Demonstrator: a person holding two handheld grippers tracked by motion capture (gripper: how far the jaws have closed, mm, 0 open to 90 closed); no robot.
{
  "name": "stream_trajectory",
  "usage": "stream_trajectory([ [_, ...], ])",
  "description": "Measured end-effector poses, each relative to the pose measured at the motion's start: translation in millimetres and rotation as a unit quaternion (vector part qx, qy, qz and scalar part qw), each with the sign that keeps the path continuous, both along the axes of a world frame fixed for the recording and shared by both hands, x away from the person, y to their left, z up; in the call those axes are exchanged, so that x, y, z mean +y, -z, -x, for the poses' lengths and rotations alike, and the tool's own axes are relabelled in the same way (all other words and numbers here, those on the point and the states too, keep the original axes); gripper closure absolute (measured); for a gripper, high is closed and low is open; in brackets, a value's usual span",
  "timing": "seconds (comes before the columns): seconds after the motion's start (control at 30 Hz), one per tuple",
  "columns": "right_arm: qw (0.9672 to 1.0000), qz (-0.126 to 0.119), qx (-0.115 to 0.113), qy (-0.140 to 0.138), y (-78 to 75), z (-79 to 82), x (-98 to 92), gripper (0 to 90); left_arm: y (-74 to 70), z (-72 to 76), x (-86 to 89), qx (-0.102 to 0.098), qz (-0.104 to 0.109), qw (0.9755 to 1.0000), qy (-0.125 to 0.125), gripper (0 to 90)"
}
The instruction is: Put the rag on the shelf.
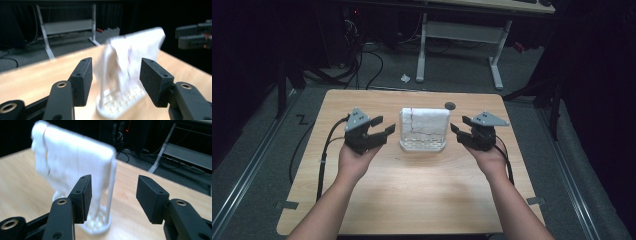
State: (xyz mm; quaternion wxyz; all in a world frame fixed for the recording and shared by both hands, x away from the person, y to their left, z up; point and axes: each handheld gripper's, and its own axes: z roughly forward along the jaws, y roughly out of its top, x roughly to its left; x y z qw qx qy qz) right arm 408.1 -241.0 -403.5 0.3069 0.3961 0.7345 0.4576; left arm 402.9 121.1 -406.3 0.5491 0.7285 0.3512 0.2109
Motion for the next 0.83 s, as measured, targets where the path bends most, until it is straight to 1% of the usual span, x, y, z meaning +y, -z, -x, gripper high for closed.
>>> stream_trajectory([
  [0.07,0.9999,0.013,-0.001,0.0,9.2,11.4,-2.0,46.1,15.1,12.6,7.5,0.013,0.0,0.9999,0.002,43.9],
  [0.13,0.9999,0.012,0.007,-0.003,18.9,21.9,-4.1,45.6,31.3,24.4,14.1,0.028,0.0,0.9996,0.001,44.1],
  [0.17,0.9999,0.009,0.014,-0.005,23.9,26.7,-5.1,45.4,39.8,30.5,15.8,0.037,-0.007,0.9993,-0.005,44.5],
  [0.2,0.9998,0.004,0.017,-0.007,29.6,31.5,-5.8,45.4,49.3,36.4,15.3,0.053,-0.013,0.9985,-0.006,44.9],
  [0.23,0.9997,0.002,0.025,-0.006,35.6,36.0,-5.9,45.5,58.8,41.9,13.2,0.072,-0.024,0.9971,0.002,44.8],
  [0.27,0.9994,0.0,0.034,-0.005,42.2,39.8,-5.3,45.4,67.8,48.0,10.0,0.084,-0.038,0.9957,0.009,44.5],
  [0.3,0.999,0.002,0.044,-0.006,49.5,43.5,-4.0,45.3,75.9,54.6,7.3,0.087,-0.049,0.9949,0.012,44.4],
  [0.37,0.9979,0.012,0.064,-0.007,64.6,51.1,-0.9,44.5,92.0,66.5,3.9,0.092,-0.06,0.9938,0.017,44.2],
  [0.4,0.9973,0.013,0.072,-0.004,72.3,56.5,0.4,44.0,100.7,71.7,3.1,0.1,-0.069,0.9925,0.009,43.9],
  [0.43,0.9971,0.015,0.075,-0.002,80.4,62.5,0.5,43.9,109.8,75.9,3.6,0.114,-0.075,0.9906,0.002,44.2],
  [0.47,0.9969,0.005,0.078,0.002,88.6,70.6,-0.6,44.0,115.0,77.0,3.0,0.141,-0.083,0.9865,-0.001,46.7],
  [0.5,0.9972,-0.012,0.074,0.01,97.9,79.8,-3.8,45.2,116.6,76.7,1.4,0.157,-0.088,0.9835,0.014,46.3],
  [0.53,0.9968,-0.025,0.075,0.016,108.8,88.5,-8.0,48.4,116.0,78.7,0.9,0.144,-0.098,0.9844,0.022,44.3],
  [0.57,0.9938,-0.007,0.111,0.004,115.4,90.5,-9.5,42.3,115.6,79.0,1.7,0.134,-0.099,0.9857,0.021,43.9],
  [0.6,0.9934,0.021,0.113,-0.004,116.6,90.6,-9.9,42.2,116.0,77.8,2.7,0.135,-0.096,0.986,0.02,44.0],
  [0.63,0.9943,0.034,0.101,0.002,117.4,91.8,-11.4,44.0,117.2,74.8,4.3,0.143,-0.089,0.9855,0.02,44.0],
  [0.67,0.9945,0.032,0.099,0.008,118.6,91.5,-15.1,43.9,118.9,71.8,6.0,0.153,-0.08,0.9848,0.022,44.0],
  [0.7,0.9936,0.017,0.111,0.014,119.9,88.6,-18.6,43.6,120.7,69.0,6.9,0.162,-0.07,0.9841,0.024,44.0],
  [0.73,0.9921,-0.001,0.124,0.02,120.7,86.2,-20.6,43.6,121.5,67.3,7.7,0.166,-0.069,0.9835,0.025,43.9],
  [0.77,0.992,-0.008,0.124,0.022,120.9,84.5,-21.0,43.6,122.1,67.0,7.9,0.162,-0.07,0.984,0.023,43.5],
  [0.83,0.9932,0.0,0.114,0.021,119.8,82.9,-18.3,43.1,123.1,66.4,9.5,0.159,-0.071,0.9845,0.023,42.1],
])
